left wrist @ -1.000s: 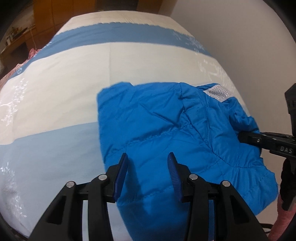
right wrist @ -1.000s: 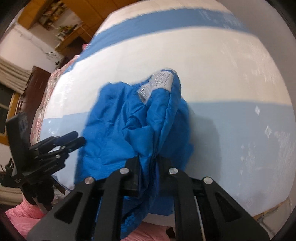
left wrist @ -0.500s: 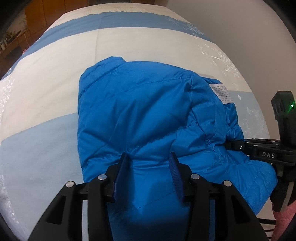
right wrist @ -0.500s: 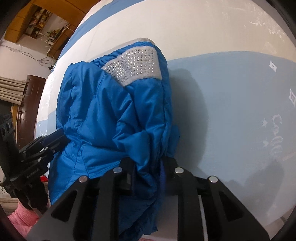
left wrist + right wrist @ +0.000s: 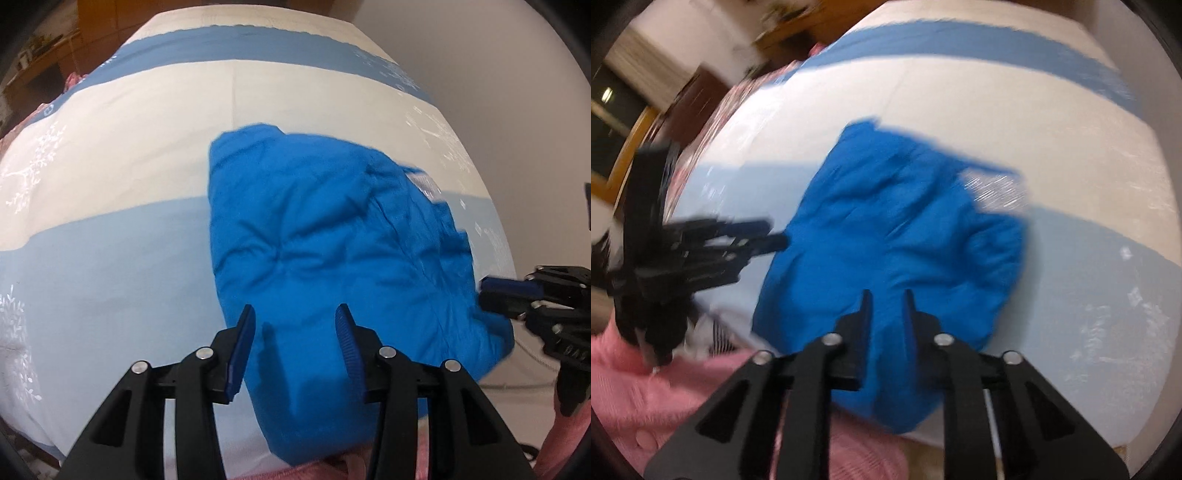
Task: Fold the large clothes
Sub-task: 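Grasp the folded jacket edge with both tools and straighten it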
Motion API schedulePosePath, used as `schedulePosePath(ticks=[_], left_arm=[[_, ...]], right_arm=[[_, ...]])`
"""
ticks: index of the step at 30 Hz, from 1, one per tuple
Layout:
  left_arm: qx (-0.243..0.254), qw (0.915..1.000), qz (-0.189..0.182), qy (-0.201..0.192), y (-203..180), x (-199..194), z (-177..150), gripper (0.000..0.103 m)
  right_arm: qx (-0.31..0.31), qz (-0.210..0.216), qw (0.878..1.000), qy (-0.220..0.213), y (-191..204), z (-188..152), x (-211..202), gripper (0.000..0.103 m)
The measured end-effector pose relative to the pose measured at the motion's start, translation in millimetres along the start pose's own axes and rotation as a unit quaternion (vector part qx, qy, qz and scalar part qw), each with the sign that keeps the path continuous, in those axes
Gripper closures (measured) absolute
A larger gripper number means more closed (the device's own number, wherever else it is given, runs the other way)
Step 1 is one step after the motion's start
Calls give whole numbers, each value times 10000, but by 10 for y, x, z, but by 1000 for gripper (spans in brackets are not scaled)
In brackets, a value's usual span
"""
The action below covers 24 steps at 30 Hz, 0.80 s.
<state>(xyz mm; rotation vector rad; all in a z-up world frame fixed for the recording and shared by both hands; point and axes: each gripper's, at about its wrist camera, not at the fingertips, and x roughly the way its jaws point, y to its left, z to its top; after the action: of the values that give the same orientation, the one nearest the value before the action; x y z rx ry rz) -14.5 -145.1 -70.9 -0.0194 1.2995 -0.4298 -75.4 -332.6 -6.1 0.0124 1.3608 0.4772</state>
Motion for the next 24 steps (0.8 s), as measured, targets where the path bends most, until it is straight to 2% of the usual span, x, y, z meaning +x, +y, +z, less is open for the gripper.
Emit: schedulePosePath(ticks=[4,9,13,18,21,24], left_arm=[[206,9997,-11,90,-54,58,-146,58],[260,9996,-108,77,-71,160,-207,58],[250,9992,-237,190,-51,271,-279,57],[491,9983,-171,247,-93,425,-334,56],[419,9983,-240,313,-50,449,-296,56],[417,9981,-271,354,-42,364,-224,56]], right_arm=[[38,-87,9997,235,-25,-150,82,92],[590,21,9974,422,-227,-422,247,101],[1165,197,9921,433,-340,-695,530,103],[1682,472,9844,223,-406,-880,804,103],[1717,489,9837,222,-391,-868,782,103],[1443,406,9882,322,-332,-774,615,103]])
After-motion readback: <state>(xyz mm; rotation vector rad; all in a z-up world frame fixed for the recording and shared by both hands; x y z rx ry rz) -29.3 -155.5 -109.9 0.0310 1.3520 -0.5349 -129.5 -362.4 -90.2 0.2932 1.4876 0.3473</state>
